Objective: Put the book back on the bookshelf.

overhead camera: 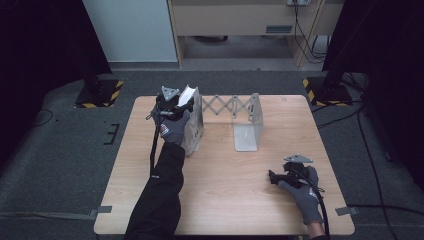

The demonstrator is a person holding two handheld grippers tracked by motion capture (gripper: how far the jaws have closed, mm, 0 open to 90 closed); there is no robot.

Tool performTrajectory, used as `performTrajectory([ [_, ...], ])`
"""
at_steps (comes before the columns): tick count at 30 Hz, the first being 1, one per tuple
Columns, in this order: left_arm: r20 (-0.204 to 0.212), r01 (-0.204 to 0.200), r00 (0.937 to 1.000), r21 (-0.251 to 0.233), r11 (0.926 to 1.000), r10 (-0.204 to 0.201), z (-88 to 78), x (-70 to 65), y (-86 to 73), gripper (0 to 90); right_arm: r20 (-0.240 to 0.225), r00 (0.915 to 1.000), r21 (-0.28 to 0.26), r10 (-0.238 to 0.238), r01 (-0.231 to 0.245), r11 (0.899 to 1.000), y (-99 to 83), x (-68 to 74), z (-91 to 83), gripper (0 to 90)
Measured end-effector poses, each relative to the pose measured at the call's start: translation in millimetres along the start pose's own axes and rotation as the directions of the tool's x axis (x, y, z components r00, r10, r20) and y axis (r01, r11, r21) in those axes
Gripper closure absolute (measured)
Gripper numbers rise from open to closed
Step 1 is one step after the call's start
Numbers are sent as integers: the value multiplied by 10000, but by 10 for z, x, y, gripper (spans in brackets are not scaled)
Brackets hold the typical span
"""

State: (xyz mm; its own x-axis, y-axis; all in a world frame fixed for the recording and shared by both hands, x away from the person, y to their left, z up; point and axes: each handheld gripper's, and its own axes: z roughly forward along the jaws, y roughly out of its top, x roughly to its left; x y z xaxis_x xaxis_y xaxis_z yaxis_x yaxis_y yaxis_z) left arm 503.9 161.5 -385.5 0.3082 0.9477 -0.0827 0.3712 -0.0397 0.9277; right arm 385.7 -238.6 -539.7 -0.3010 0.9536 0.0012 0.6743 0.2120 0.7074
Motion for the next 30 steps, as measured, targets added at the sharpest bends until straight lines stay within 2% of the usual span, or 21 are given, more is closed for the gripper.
performTrajectory([
  [2, -13, 13, 10000, 97, 10000, -13, 26, 12, -23, 522, -1, 10000, -2, 0, 0, 10000, 0, 0, 0, 16],
  [6, -61, 27, 10000, -67, 10000, -27, 34, 1, -45, 521, 3, 10000, 1, 0, 0, 10000, 0, 0, 0, 16],
  [12, -49, -240, 9997, -227, 9995, 239, 22, -82, -76, 509, 10, 10000, -2, -9, 9, 10000, 0, 0, 0, 16],
  [13, 91, -93, 9999, -410, 9991, 97, 13, -90, -92, 498, 11, 10000, -2, -4, 4, 10000, 0, 0, 0, 16],
  [15, 283, 34, 9996, -478, 9988, -21, -12, -92, -110, 455, 10, 10000, 0, -3, 3, 10000, 0, 0, 0, 16],
  [19, 516, -218, 9984, -484, 9986, 243, -153, -81, -180, 397, 11, 10000, -2, -2, 2, 10000, 0, 1, 0, 16],
  [22, 752, -170, 9970, -481, 9987, 206, -281, -35, -285, 392, 4, 10000, 6, 8, -8, 10000, 0, 1, -1, 16],
  [23, 934, 29, 9956, -476, 9989, 16, -338, -13, -342, 393, 4, 10000, 7, 4, -4, 10000, 0, 1, -1, 17],
  [28, 1430, 357, 9893, -499, 9981, -282, -488, 50, -532, 411, 31, 10000, -2, -8, 8, 10000, 0, 2, -1, 17],
  [30, 1463, 225, 9892, -630, 9978, -131, -526, 49, -576, 419, 25, 10000, 7, 2, -2, 10000, -1, 3, -1, 17],
])
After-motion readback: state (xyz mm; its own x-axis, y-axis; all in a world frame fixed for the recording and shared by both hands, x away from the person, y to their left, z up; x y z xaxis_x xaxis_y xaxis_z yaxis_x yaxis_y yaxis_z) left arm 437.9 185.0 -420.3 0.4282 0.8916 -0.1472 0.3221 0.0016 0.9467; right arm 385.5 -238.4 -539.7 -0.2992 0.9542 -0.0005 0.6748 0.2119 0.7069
